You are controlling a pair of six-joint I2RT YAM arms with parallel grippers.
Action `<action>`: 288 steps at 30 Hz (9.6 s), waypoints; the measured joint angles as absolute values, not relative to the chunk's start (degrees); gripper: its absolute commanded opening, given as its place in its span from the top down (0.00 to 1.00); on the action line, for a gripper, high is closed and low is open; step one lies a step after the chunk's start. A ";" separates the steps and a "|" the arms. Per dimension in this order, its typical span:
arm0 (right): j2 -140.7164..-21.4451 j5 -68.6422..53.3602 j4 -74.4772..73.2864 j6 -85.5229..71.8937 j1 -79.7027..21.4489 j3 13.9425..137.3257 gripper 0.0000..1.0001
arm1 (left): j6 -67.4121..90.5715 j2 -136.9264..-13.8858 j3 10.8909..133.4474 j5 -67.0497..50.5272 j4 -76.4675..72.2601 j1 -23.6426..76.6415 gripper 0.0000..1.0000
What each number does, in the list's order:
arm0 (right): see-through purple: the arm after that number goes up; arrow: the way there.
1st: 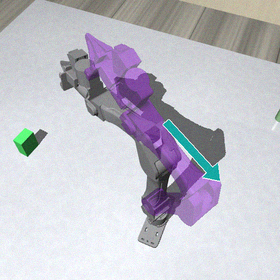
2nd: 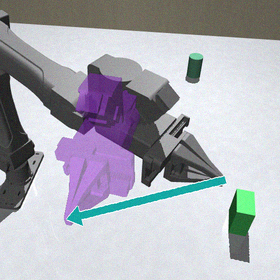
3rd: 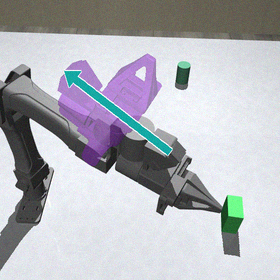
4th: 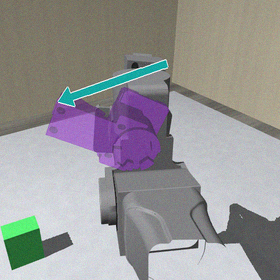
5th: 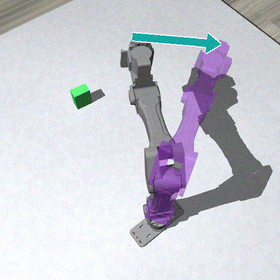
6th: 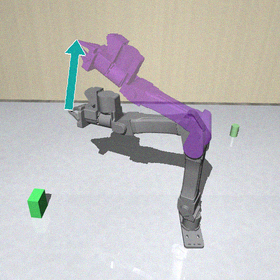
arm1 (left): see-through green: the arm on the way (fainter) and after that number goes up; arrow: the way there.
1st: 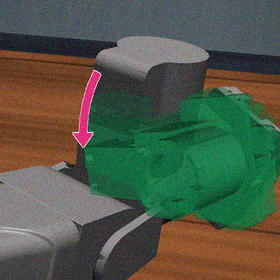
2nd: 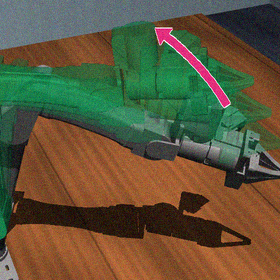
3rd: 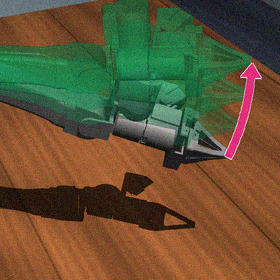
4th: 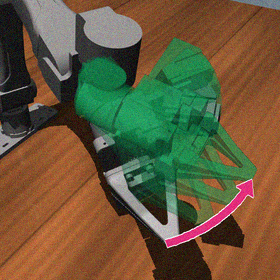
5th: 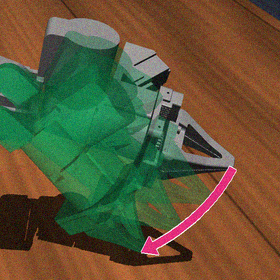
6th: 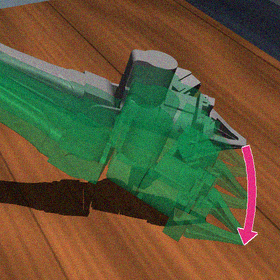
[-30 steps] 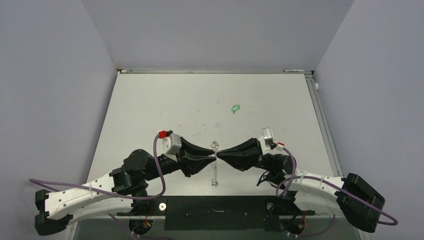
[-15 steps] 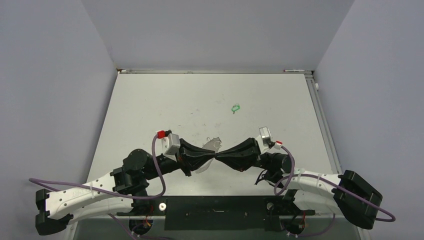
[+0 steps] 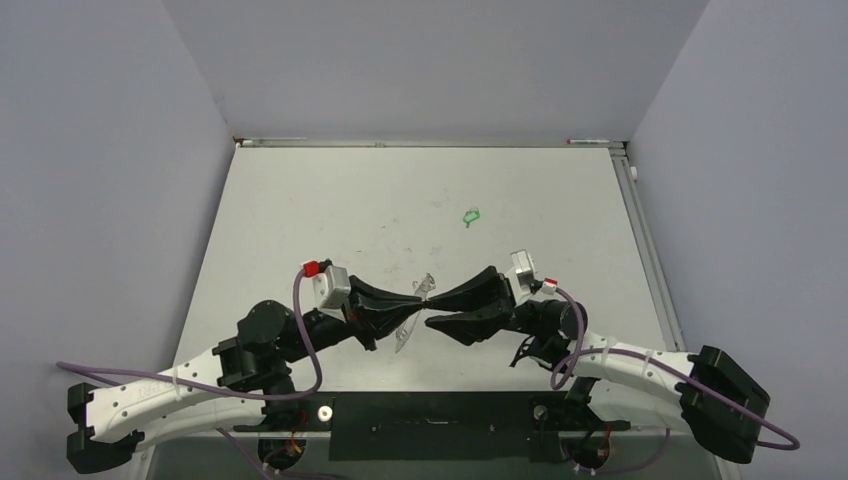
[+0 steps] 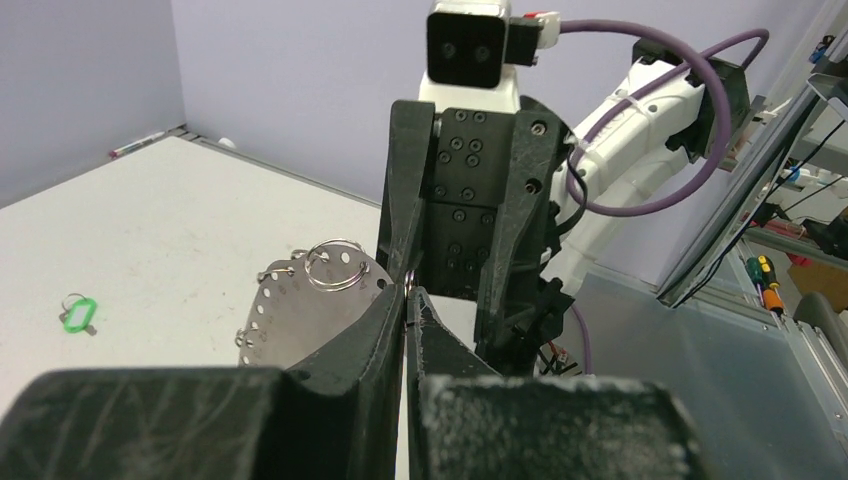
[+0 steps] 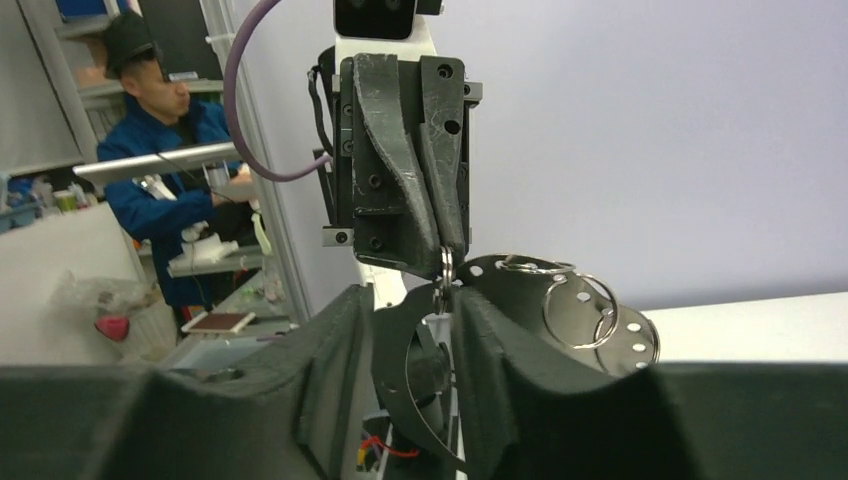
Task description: Put the keys on the keyring
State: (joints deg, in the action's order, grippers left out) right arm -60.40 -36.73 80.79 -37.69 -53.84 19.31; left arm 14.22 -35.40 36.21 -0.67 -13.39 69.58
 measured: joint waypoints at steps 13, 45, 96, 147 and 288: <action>-43.00 -35.29 30.37 -12.49 -54.08 32.95 0.55 | 12.27 -34.76 40.29 2.57 4.32 69.67 1.00; -52.01 -43.72 7.66 1.56 -54.11 40.12 0.68 | 12.19 -41.63 52.56 3.49 25.50 69.71 1.00; -50.54 -40.95 18.61 -5.13 -54.48 37.43 0.95 | 14.41 -29.02 43.38 2.02 16.69 69.78 0.67; -50.19 -42.94 22.63 -8.84 -56.16 36.51 0.95 | 3.81 -24.99 24.99 -2.31 -14.48 69.78 0.80; -125.80 -32.38 -7.51 -8.29 -11.35 86.56 0.95 | 11.38 -29.15 40.18 11.27 29.36 63.26 1.00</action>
